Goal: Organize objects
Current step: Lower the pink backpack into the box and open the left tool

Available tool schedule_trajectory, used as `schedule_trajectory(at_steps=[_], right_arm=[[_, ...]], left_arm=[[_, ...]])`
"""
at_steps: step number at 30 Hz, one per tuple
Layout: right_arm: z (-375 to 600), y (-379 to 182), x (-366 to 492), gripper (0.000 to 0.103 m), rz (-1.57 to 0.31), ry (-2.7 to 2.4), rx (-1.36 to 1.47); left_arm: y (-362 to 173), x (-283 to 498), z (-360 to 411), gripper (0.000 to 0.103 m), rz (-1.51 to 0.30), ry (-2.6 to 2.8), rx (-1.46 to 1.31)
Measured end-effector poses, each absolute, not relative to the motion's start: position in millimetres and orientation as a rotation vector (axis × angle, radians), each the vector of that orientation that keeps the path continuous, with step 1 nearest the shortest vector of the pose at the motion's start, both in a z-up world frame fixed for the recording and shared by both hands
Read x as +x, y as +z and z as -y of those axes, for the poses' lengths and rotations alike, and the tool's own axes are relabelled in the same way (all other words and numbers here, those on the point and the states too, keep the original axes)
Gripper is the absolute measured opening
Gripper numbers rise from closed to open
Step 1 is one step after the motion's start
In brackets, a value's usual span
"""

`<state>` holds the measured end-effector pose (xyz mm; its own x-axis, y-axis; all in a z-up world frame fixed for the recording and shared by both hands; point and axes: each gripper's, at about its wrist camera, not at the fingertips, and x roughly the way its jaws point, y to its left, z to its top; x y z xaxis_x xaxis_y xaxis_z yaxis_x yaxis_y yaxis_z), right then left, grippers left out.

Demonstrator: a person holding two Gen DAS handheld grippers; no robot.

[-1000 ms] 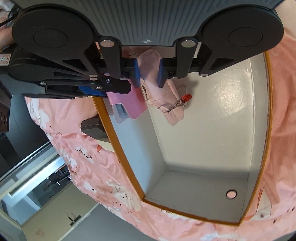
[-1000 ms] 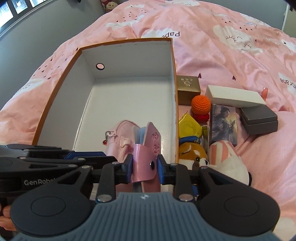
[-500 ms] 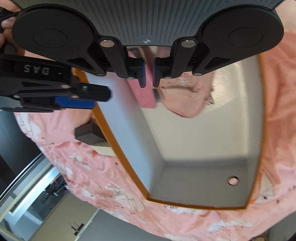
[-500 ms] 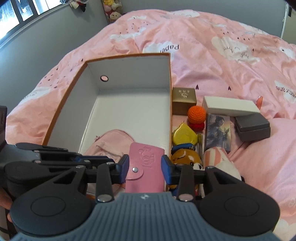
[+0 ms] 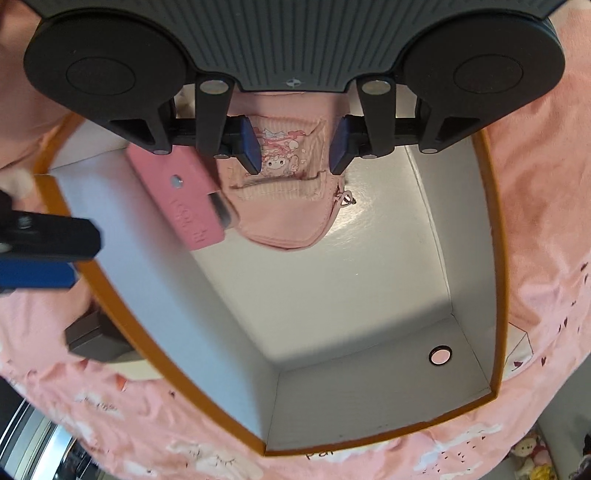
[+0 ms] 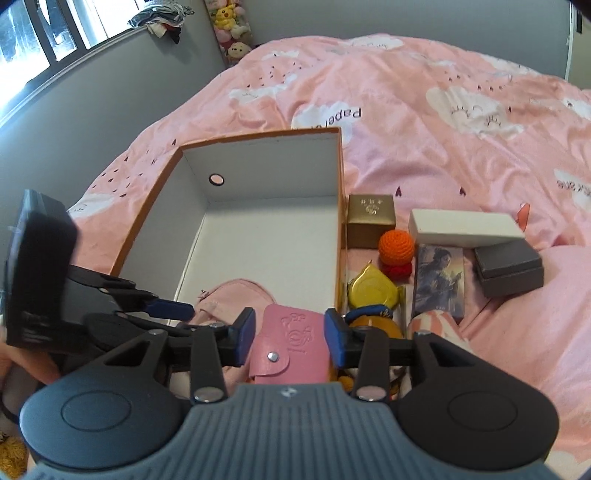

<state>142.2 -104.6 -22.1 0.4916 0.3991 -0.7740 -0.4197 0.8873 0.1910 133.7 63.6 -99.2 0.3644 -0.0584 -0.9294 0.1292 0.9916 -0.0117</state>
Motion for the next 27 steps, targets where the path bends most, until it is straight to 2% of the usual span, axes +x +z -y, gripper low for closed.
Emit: schedule_trajectory(at_steps=[1, 3, 4, 6, 7, 8, 11, 13, 16, 19, 21, 23, 24, 27], right_arm=[[105, -22, 142, 0.053, -0.925, 0.487, -0.036], [106, -22, 143, 0.053, -0.924, 0.488, -0.037], [107, -23, 144, 0.053, -0.928, 0.492, -0.028], [106, -25, 146, 0.053, -0.936, 0.496, -0.029], [106, -27, 146, 0.053, -0.942, 0.489, -0.035], [106, -28, 147, 0.053, -0.947, 0.48, -0.042], [109, -32, 148, 0.053, -0.958, 0.464, -0.038], [110, -30, 146, 0.051, -0.946, 0.471, -0.033], [109, -21, 142, 0.04, -0.91, 0.5, -0.036], [106, -17, 139, 0.039, -0.903, 0.515, -0.057], [105, -18, 139, 0.034, -0.916, 0.543, -0.05], [100, -20, 142, 0.024, -0.949, 0.599, -0.028], [96, -22, 143, 0.023, -0.959, 0.622, -0.034], [77, -28, 145, 0.023, -0.984, 0.665, -0.125]], left_arm=[[-101, 134, -63, 0.05, -1.194, -0.117, 0.068], [-104, 136, -62, 0.052, -1.2, -0.114, 0.07], [-106, 136, -62, 0.05, -1.205, -0.116, 0.069], [-108, 134, -60, 0.039, -1.194, -0.12, 0.074], [-106, 132, -59, 0.023, -1.178, -0.12, 0.08], [-104, 130, -57, 0.011, -1.164, -0.121, 0.074], [-93, 122, -55, 0.001, -1.125, -0.185, -0.002], [-87, 118, -55, 0.0, -1.1, -0.26, -0.088], [-82, 116, -49, 0.0, -1.085, -0.349, -0.172], [-82, 115, -48, 0.0, -1.081, -0.26, -0.103], [-79, 117, -56, 0.001, -1.093, -0.197, -0.064], [-75, 118, -63, 0.005, -1.113, -0.169, -0.022], [-74, 117, -67, 0.006, -1.122, -0.159, -0.004], [-69, 117, -77, 0.02, -1.135, -0.187, 0.069]])
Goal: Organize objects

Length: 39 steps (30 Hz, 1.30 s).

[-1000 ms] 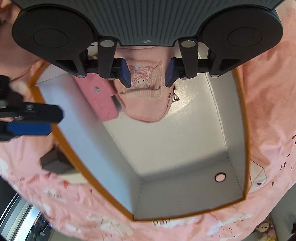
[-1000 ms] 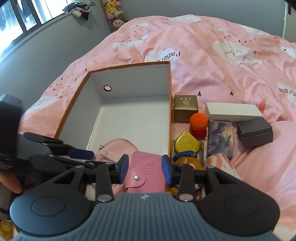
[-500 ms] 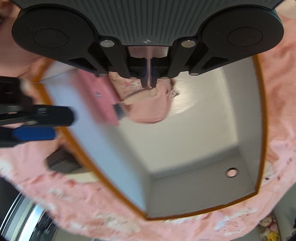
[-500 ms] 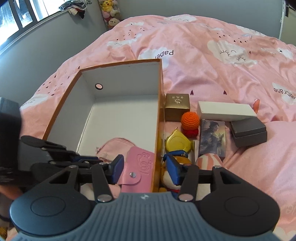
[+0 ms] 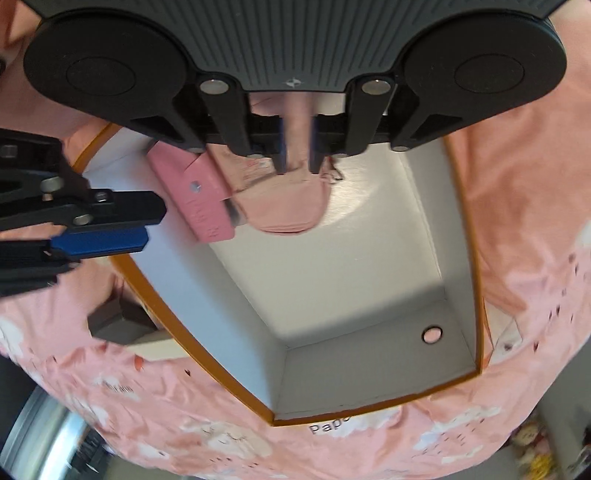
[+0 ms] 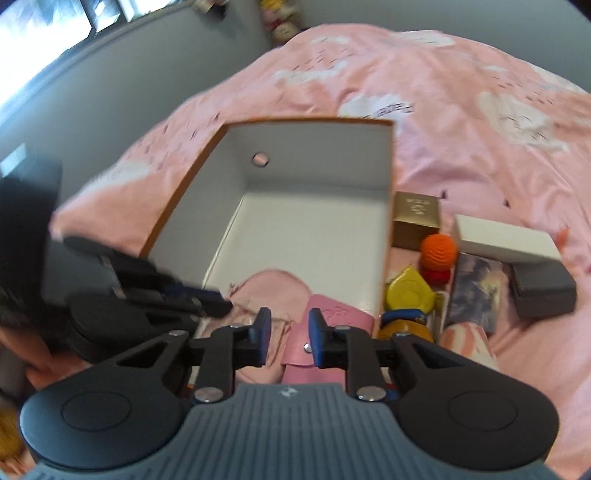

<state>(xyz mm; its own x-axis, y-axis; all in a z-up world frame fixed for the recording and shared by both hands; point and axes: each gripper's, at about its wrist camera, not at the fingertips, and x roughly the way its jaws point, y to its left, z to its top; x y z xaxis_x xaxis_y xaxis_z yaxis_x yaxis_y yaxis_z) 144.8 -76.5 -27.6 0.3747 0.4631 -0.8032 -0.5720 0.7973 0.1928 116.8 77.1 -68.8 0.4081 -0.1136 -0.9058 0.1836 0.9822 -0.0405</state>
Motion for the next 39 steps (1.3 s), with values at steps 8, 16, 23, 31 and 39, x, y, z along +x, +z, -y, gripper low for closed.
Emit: schedule_trajectory(at_steps=[8, 16, 23, 31, 39], right_arm=[[40, -53, 153, 0.024, -1.05, 0.745, -0.355], [28, -62, 166, 0.025, -1.094, 0.852, -0.603], [14, -69, 167, 0.047, -1.07, 0.939, -0.719], [3, -83, 162, 0.047, -1.028, 0.948, -0.89], [23, -62, 150, 0.041, -0.95, 0.929, -1.022]], left_arm=[[-79, 122, -70, 0.043, -1.252, -0.299, 0.206], [-101, 139, -65, 0.057, -1.34, -0.27, 0.164], [-105, 135, -70, 0.03, -1.283, -0.266, 0.078], [-86, 118, -81, 0.021, -1.197, -0.295, -0.085], [-70, 119, -63, 0.017, -1.154, -0.354, -0.117]])
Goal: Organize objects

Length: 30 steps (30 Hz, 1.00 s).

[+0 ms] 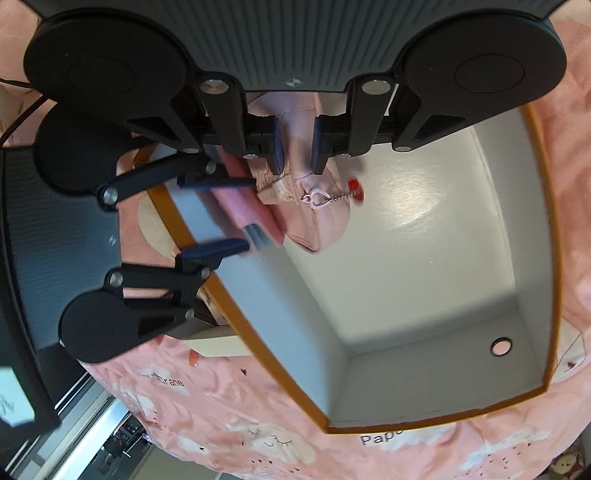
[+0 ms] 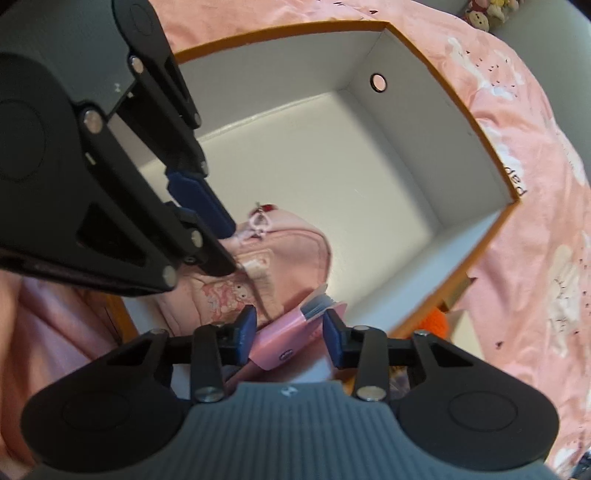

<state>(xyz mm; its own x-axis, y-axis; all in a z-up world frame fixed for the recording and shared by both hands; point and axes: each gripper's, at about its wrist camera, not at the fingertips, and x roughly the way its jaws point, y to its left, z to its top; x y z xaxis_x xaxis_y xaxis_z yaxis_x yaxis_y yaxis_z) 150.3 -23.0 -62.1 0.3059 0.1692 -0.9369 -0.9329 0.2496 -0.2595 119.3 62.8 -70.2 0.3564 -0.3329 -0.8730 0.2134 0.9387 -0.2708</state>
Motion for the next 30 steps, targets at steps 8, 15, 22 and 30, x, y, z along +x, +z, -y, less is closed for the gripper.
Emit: schedule_trajectory(at_steps=[8, 15, 22, 30], right_arm=[[46, -46, 151, 0.03, -0.919, 0.998, -0.967], [62, -30, 155, 0.025, -1.007, 1.039, -0.81], [74, -31, 165, 0.028, -1.162, 0.978, -0.5], [71, -49, 171, 0.017, -1.206, 0.842, -0.378]], left_arm=[[-72, 125, -61, 0.017, -1.136, -0.386, -0.289], [-84, 145, -61, 0.017, -1.156, -0.4, -0.46], [-88, 158, -52, 0.017, -1.186, -0.406, -0.481], [-84, 148, -53, 0.016, -1.184, -0.382, -0.451]])
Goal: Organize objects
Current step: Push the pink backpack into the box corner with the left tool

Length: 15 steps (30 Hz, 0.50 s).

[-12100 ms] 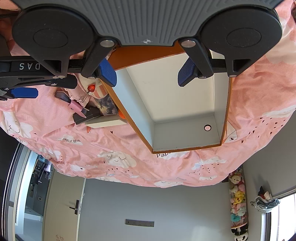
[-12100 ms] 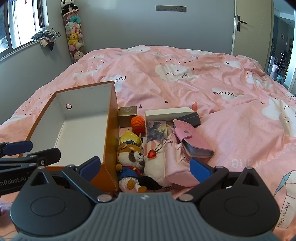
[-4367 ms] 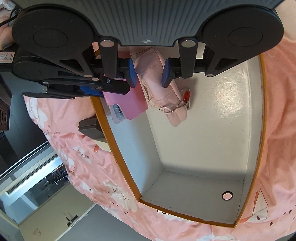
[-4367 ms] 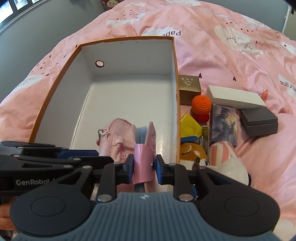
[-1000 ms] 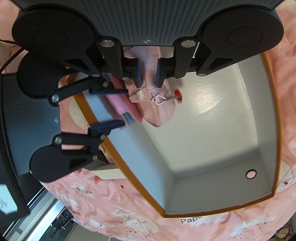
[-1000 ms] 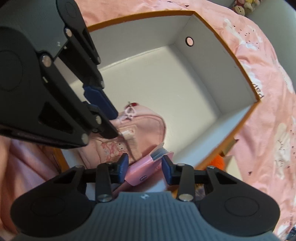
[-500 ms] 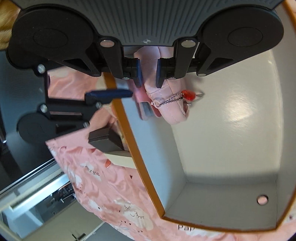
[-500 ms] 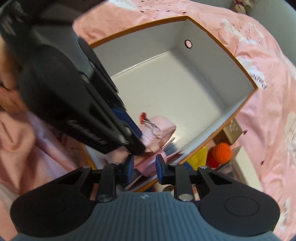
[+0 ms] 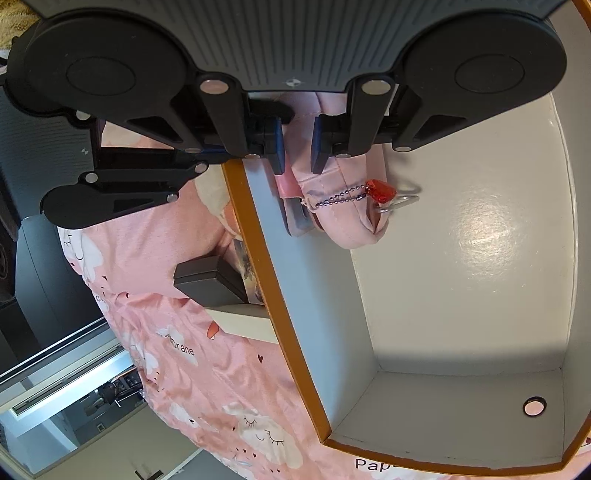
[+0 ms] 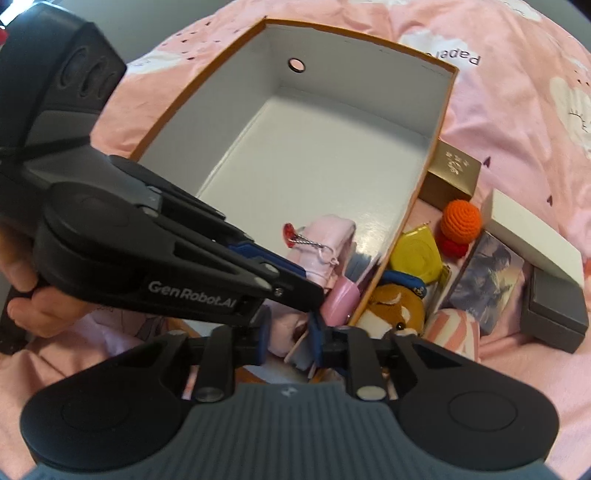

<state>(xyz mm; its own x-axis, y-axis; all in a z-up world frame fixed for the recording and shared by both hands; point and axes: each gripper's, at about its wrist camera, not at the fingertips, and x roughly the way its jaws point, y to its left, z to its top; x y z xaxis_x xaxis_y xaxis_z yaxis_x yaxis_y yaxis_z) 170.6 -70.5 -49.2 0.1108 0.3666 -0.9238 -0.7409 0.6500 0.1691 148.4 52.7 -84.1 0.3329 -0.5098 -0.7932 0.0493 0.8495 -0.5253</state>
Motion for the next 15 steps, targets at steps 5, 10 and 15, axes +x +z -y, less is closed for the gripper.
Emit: schedule_trajectory(at_steps=[5, 10, 15], right_arm=[[80, -53, 164, 0.0, -1.211, 0.801, -0.434], [86, -55, 160, 0.0, -1.199, 0.821, -0.434], [87, -54, 159, 0.0, -1.179, 0.822, -0.424]], left_arm=[[-64, 132, -55, 0.033, -1.075, -0.319, -0.352], [-74, 124, -64, 0.036, -1.12, -0.274, -0.38], [-85, 130, -56, 0.045, -1.152, -0.284, -0.41]])
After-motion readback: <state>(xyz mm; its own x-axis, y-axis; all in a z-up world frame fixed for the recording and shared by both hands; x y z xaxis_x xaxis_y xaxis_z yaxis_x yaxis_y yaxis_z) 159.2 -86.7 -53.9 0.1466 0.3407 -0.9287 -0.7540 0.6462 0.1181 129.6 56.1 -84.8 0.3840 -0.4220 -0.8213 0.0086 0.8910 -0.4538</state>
